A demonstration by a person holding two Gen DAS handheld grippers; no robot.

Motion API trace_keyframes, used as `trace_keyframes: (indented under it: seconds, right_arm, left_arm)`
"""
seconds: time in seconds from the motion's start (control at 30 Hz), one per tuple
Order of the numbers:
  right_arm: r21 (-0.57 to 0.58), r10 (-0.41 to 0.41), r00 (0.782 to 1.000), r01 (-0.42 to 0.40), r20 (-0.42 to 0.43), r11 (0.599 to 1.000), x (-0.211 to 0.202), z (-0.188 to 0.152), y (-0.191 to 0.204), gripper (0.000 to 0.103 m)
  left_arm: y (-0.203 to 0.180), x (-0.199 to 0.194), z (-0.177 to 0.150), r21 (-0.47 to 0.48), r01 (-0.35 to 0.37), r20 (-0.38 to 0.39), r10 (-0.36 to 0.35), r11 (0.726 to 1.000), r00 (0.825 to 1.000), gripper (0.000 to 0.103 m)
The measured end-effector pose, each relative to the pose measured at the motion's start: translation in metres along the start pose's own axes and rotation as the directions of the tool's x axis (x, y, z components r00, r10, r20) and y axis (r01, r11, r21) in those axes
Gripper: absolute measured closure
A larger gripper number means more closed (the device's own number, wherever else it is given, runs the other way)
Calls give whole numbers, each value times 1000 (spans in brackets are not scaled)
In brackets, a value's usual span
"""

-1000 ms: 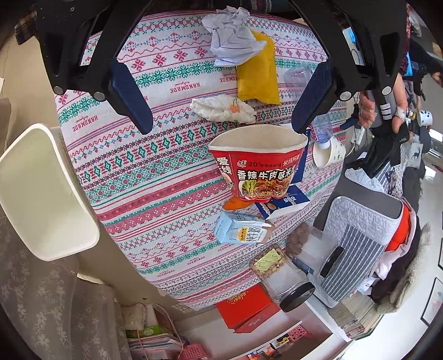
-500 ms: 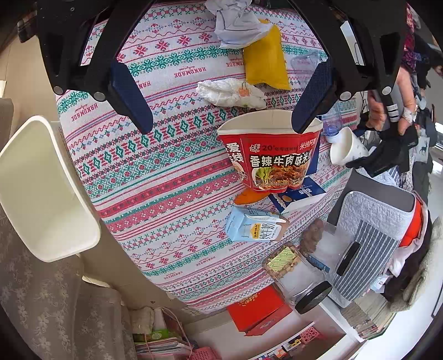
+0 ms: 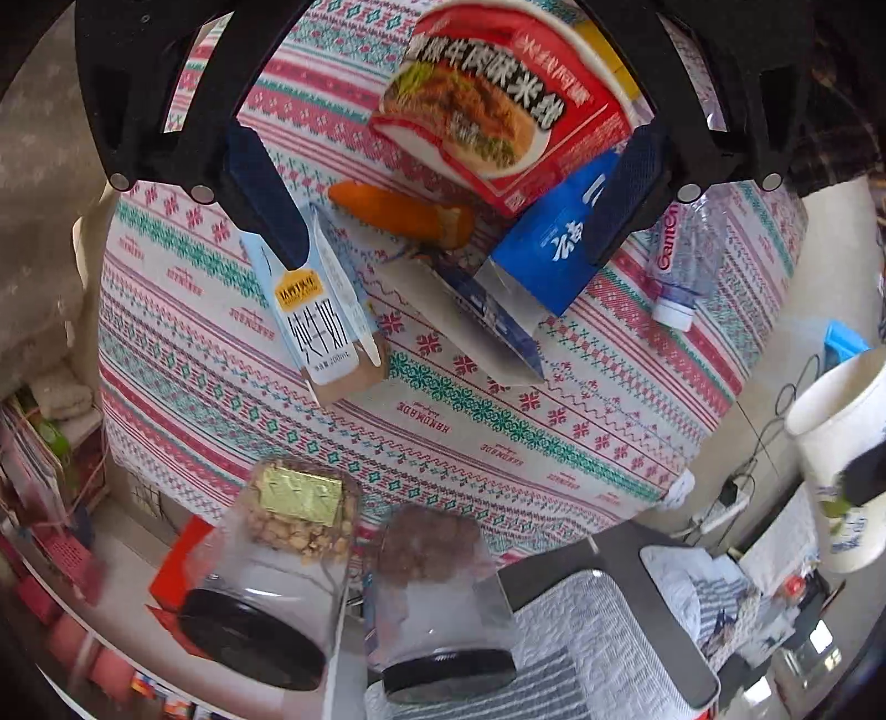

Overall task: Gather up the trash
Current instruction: 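Grasp the small clear packet with the right gripper and lift it while the left gripper holds the cup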

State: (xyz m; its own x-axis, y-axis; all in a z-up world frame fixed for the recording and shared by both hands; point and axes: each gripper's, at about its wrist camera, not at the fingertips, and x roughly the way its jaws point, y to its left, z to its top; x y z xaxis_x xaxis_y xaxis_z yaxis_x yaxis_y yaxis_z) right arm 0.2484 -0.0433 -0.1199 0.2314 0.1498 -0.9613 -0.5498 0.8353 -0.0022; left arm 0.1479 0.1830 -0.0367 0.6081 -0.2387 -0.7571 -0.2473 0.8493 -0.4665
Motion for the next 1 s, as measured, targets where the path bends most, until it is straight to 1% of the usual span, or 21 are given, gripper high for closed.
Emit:
trace_keyframes:
  seconds: [0.07,0.13,0.2,0.27,0.3,0.33,0.37,0.4,0.43,0.47,0.5,0.53,0.57,0.8,0.93,1.0]
  right_arm:
    - [-34,-3,1000,3,-11,999,14,13,5,15]
    - [-51,14,1000,-16,-28,999,25,22,8,17]
    - [-76,22,998,-26,-51,997,35,27,13,22]
    - [-91,21,997,-28,-76,995,43,28,16,33]
    - [-92,25,996,-33,-85,995,47,28,16,36]
    - [-93,31,995,-40,-92,995,50,28,16,44]
    - [-91,42,994,-51,-99,995,52,28,16,54]
    - [-88,46,994,-56,-104,995,54,27,16,58]
    - [-89,47,994,-56,-99,994,54,26,16,59]
    - [-95,55,994,-63,-93,993,53,25,17,67]
    - [-97,60,995,-68,-83,993,50,24,17,71]
    - [-94,67,995,-74,-76,993,47,24,17,78]
    - [-93,72,995,-78,-66,993,45,24,17,88]
    - [-55,78,995,-75,60,996,13,18,10,92]
    - [-23,51,991,-49,127,999,-7,13,10,92]
    - [10,32,985,-34,171,999,-20,9,7,92]
  left_arm:
    - [7,2,2,-9,-7,-11,7,1000,1000,40]
    - [10,0,-2,-11,-14,-13,14,1000,1000,40]
    - [14,2,-3,-8,-23,-19,23,1000,1000,40]
    - [17,4,-6,-3,-32,-27,32,999,999,40]
    - [18,5,-6,-2,-36,-32,35,999,999,40]
    - [19,7,-7,-2,-35,-38,35,999,999,40]
    - [19,8,-7,-3,-33,-43,33,999,999,40]
    - [19,8,-8,-3,-32,-45,32,999,998,40]
    - [19,8,-8,0,-33,-45,33,999,998,40]
    - [18,8,-8,3,-34,-43,34,999,998,40]
    - [18,8,-8,6,-35,-42,35,999,999,40]
    - [18,8,-8,7,-35,-42,35,999,999,40]
    - [18,8,-7,6,-36,-42,36,999,998,40]
    - [14,10,-9,3,-25,-46,25,1000,999,40]
    - [7,9,-11,13,-9,-41,9,1000,999,40]
    - [1,8,-13,22,-1,-35,2,1000,999,40]
